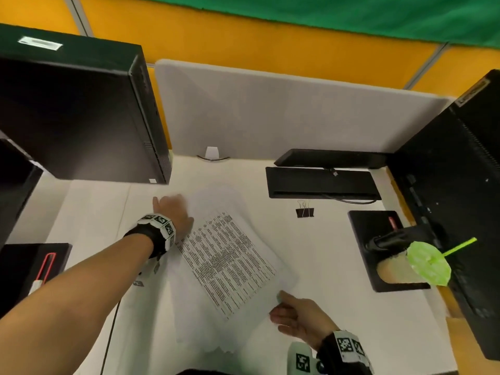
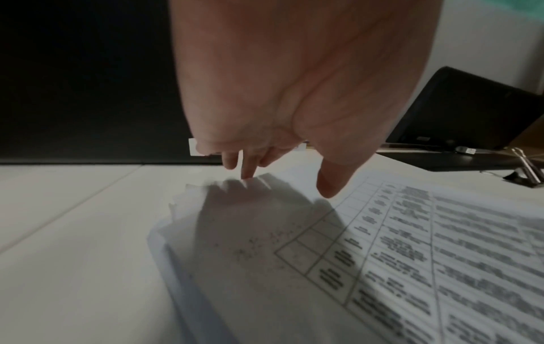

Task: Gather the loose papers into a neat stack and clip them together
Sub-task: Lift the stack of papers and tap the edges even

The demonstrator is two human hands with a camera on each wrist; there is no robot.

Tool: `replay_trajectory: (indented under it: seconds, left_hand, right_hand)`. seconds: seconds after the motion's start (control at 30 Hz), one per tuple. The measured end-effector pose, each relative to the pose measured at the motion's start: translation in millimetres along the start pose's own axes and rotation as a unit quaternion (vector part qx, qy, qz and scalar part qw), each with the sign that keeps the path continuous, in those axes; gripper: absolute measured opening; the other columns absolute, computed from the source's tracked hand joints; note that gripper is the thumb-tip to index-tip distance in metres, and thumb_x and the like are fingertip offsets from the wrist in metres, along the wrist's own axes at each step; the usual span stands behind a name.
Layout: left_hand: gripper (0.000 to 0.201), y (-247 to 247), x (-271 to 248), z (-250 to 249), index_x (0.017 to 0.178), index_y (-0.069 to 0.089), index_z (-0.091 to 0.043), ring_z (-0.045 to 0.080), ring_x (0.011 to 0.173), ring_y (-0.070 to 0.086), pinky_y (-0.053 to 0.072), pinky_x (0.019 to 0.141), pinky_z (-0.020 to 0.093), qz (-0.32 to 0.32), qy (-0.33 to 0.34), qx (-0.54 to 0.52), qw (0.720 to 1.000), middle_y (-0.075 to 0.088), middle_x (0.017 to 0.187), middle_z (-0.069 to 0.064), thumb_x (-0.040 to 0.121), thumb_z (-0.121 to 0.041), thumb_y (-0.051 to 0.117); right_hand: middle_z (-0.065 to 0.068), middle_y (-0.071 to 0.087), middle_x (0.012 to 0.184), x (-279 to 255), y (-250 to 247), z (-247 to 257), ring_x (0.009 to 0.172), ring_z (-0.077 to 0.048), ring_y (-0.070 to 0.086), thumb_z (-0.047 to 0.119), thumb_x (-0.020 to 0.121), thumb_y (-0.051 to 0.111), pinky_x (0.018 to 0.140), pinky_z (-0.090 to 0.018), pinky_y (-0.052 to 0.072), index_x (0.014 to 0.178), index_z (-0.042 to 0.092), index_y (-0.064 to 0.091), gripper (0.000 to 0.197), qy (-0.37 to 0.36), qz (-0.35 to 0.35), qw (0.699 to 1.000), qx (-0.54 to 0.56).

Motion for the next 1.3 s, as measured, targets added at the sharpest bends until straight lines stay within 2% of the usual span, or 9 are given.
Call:
replay_trajectory:
  seconds: [0.07,0.2,0.33,0.43,0.73,0.83,1.03,1.13,1.3]
  left_hand:
    - [0.058,3,-1,3,0.121,0.044,-0.008,0.034,0.118,0.048,0.024,0.110,0.050,0.001,-0.035,-0.010,0.999,0.055,0.124,0.013,0.078,-0.047,0.048]
    - [0.062,10,-14,26,0.120,0.050,-0.007,0.035,0.114,0.053,0.041,0.100,0.042,0.055,-0.105,-0.085,0.989,0.058,0.123,0.015,0.078,-0.052,0.052]
    - [0.058,24,-36,49,0.117,0.056,0.002,0.033,0.105,0.062,0.044,0.079,0.029,0.164,-0.054,-0.179,0.969,0.063,0.119,0.019,0.087,-0.048,0.053]
    - [0.044,36,-60,61,0.105,0.064,0.003,0.029,0.091,0.063,0.040,0.073,0.026,0.179,-0.056,-0.236,0.954,0.068,0.108,0.017,0.088,-0.037,0.059]
    - [0.076,112,-98,89,0.101,0.073,-0.011,0.032,0.099,0.070,0.050,0.098,0.047,0.318,-0.062,-0.455,0.830,0.076,0.101,0.010,0.040,-0.053,0.088]
    - [0.058,93,-107,75,0.113,0.066,-0.007,0.032,0.100,0.069,0.050,0.098,0.049,0.285,-0.046,-0.470,0.834,0.074,0.106,0.012,0.065,-0.039,0.079]
    - [0.040,35,-130,60,0.116,0.065,-0.009,0.030,0.105,0.068,0.046,0.101,0.051,0.219,0.033,-0.566,0.794,0.072,0.113,0.011,0.081,-0.027,0.071]
    - [0.041,4,-143,62,0.117,0.064,-0.007,0.028,0.102,0.069,0.050,0.097,0.048,0.134,0.055,-0.633,0.761,0.071,0.114,0.013,0.081,-0.024,0.070]
    - [0.022,-42,-163,63,0.108,0.067,-0.017,0.018,0.097,0.071,0.058,0.079,0.030,-0.010,0.070,-0.672,0.737,0.074,0.105,0.000,0.086,-0.016,0.064]
  right_hand:
    - [-0.037,0.063,0.095,7,-7,11,0.087,-0.025,0.061,0.028,0.089,0.063,0.087,-0.042,0.054,0.104,-0.011,0.065,0.041,-0.022,-0.022,0.999,0.034]
    - [-0.011,0.061,0.083,17,-14,35,0.078,-0.021,0.059,0.024,0.087,0.064,0.081,-0.032,0.052,0.093,0.009,0.056,0.019,-0.070,-0.081,0.994,-0.003]
    - [-0.019,0.059,0.120,28,-7,44,0.103,-0.031,0.061,0.022,0.078,0.075,0.087,-0.042,0.054,0.129,0.010,0.036,0.065,-0.066,-0.110,0.991,-0.025]
    - [-0.017,0.063,0.105,26,-1,43,0.099,-0.031,0.060,0.023,0.074,0.078,0.076,-0.036,0.052,0.120,-0.010,0.047,0.064,-0.043,-0.135,0.982,-0.123]
    - [-0.021,0.036,0.143,6,-4,-4,0.122,-0.035,0.045,0.034,0.075,0.074,0.101,-0.042,0.043,0.143,0.006,0.025,0.089,-0.067,-0.209,0.951,-0.216]
    - [-0.024,0.050,0.134,4,-14,-7,0.106,-0.032,0.056,0.016,0.073,0.079,0.081,-0.042,0.053,0.141,-0.005,0.030,0.086,-0.039,-0.167,0.981,-0.091]
    - [-0.028,0.068,0.111,9,-27,-7,0.106,-0.048,0.061,0.033,0.049,0.093,0.093,-0.064,0.046,0.108,-0.001,0.067,0.073,-0.061,-0.068,0.991,-0.096]
    - [-0.018,0.072,0.109,-29,-10,21,0.101,-0.037,0.068,0.008,0.080,0.071,0.094,-0.050,0.052,0.118,0.000,0.060,0.041,-0.165,-0.013,0.986,0.000]
    - [-0.003,0.073,0.105,-79,1,68,0.098,-0.018,0.068,0.000,0.083,0.063,0.073,-0.021,0.057,0.115,0.013,0.061,0.034,-0.374,-0.056,0.926,0.018]
Point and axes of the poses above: each hand's wrist, its own x-axis towards the middle knuckle, its own y-axis out of the palm, z = x × y, the point moved 2 cm from there along x, towards the middle knuckle
